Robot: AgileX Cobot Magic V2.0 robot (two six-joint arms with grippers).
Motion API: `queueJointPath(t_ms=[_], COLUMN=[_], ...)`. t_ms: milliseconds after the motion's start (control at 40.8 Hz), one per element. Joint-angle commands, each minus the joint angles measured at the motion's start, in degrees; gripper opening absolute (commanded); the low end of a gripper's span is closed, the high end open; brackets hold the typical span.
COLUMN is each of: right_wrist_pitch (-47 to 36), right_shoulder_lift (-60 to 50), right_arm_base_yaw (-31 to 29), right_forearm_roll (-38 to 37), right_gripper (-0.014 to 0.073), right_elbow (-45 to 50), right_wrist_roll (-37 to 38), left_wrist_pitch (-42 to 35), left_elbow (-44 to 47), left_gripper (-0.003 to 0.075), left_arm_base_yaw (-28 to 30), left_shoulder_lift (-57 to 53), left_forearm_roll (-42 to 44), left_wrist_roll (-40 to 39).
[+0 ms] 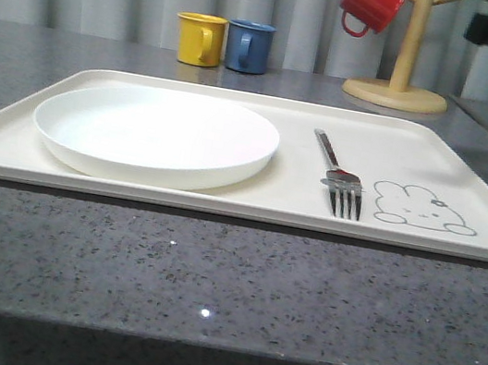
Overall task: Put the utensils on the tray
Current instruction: 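Lay the chopsticks on the tray beside the fork, release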
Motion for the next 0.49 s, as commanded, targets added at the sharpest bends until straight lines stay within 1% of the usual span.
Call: queueJointPath(t_ms=[0, 49, 171, 343, 465], right_wrist_pitch=[5.4, 4.5, 1.9, 1.4, 0.4], right_shoulder_lift=[-3.0, -2.7, -1.5, 1.3, 3.1], right_arm_base_yaw=[2.5, 3.8, 6.2, 7.7, 8.3], right_forearm_roll=[4.8, 6.1, 8.5, 10.5, 11.8], right_gripper=[0.0046, 0.0046, 0.0046, 0.0046, 0.0053], right_elbow=[-2.0, -2.0, -2.0, -2.0, -2.0], right_wrist_roll=[-0.7, 0.0, 4.5, 8.7, 10.1], left_wrist_pitch=[-4.0, -4.0, -4.0, -4.0, -4.0], left_elbow=[-1.6, -1.6, -1.6, -1.6, -1.6], left_gripper=[0.0335, 0.0335, 0.0335, 0.0335, 0.0335], left_arm_base_yaw=[-0.3, -0.3, -0.3, -0.3, -0.3], left_shoulder_lift=[0.2, 0.2, 0.2, 0.2, 0.2], left_forearm_roll=[-0.3, -0.3, -0.3, -0.3, -0.3], left_wrist_roll=[-0.6, -0.6, -0.6, -0.6, -0.6])
